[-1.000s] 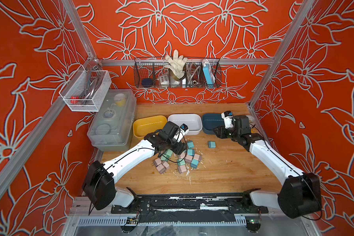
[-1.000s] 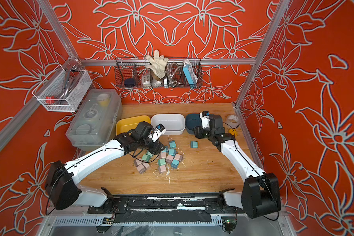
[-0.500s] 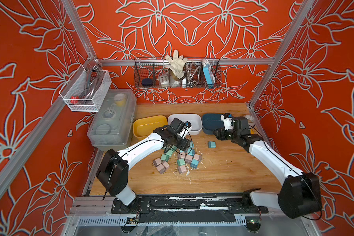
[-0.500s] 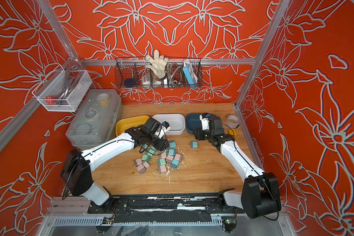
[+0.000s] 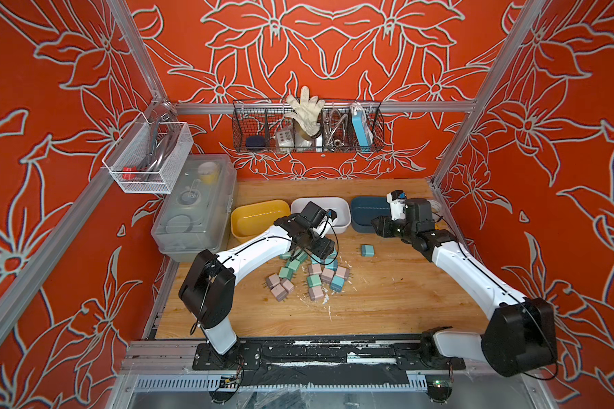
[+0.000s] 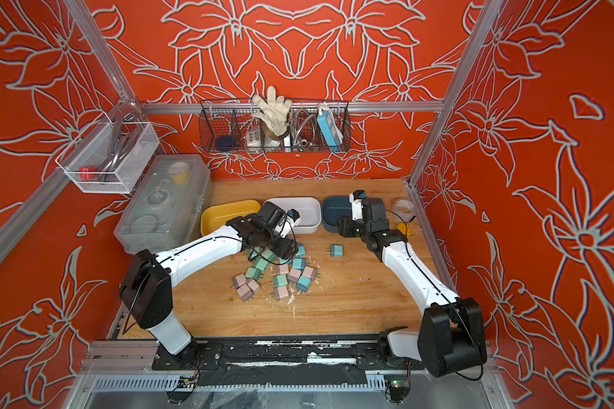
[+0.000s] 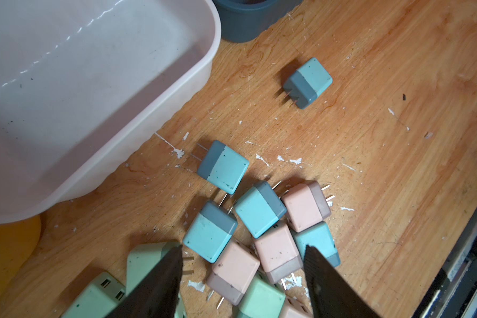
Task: Place the plugs by color into the storage box
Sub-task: Adjust the storage box at the center of the board.
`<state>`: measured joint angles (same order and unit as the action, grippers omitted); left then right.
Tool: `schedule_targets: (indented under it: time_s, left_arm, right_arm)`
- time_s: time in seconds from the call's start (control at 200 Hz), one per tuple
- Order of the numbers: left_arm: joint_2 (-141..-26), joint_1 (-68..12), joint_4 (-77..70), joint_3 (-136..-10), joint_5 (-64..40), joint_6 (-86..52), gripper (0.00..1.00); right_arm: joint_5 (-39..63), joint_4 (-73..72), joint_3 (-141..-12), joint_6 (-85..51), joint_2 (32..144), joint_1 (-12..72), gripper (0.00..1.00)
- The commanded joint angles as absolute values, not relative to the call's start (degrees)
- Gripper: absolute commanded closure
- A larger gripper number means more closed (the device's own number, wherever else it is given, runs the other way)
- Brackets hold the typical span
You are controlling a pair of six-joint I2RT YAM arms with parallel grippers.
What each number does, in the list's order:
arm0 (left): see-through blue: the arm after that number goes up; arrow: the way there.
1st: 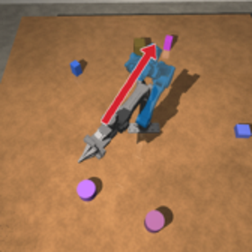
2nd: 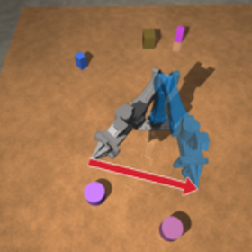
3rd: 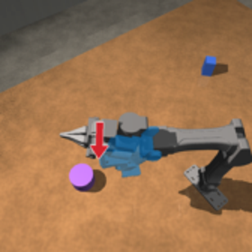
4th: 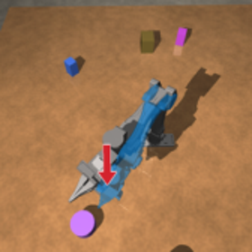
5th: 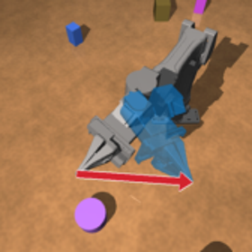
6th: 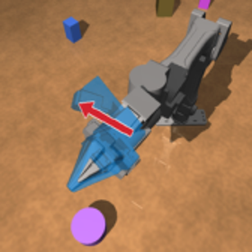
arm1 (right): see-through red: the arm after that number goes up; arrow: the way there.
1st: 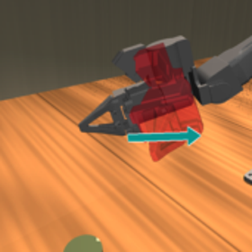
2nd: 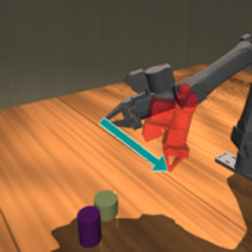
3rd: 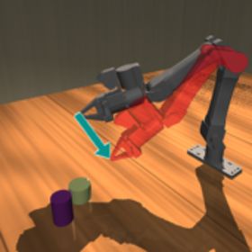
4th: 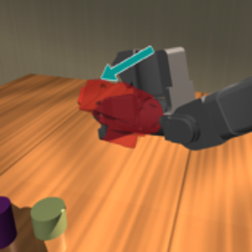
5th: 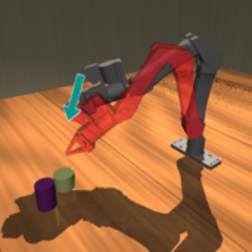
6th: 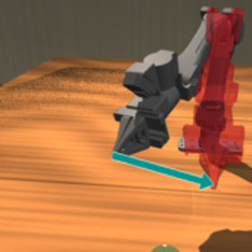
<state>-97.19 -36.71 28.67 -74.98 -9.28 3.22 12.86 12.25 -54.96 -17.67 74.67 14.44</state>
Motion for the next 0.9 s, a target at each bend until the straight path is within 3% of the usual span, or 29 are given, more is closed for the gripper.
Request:
schedule_targets:
  time_s: [0.0,0.235,0.891]
  left_arm:
    - [-97.3,-36.7,26.8,-73.9,-10.6,5.2,0.3]
    - [-98.6,-35.0,27.6,-75.6,-11.8,4.6,0.3]
    - [-99.4,-33.7,28.5,-75.4,-14.3,4.3,0.29]
  right_arm:
    - [7.3,12.7,-59.7,-17.9,77.4,14.5,0.43]
    - [10.1,19.0,-66.1,-17.4,82.0,14.6,0.42]
    - [15.8,21.0,-61.0,-19.8,78.2,14.6,0.42]
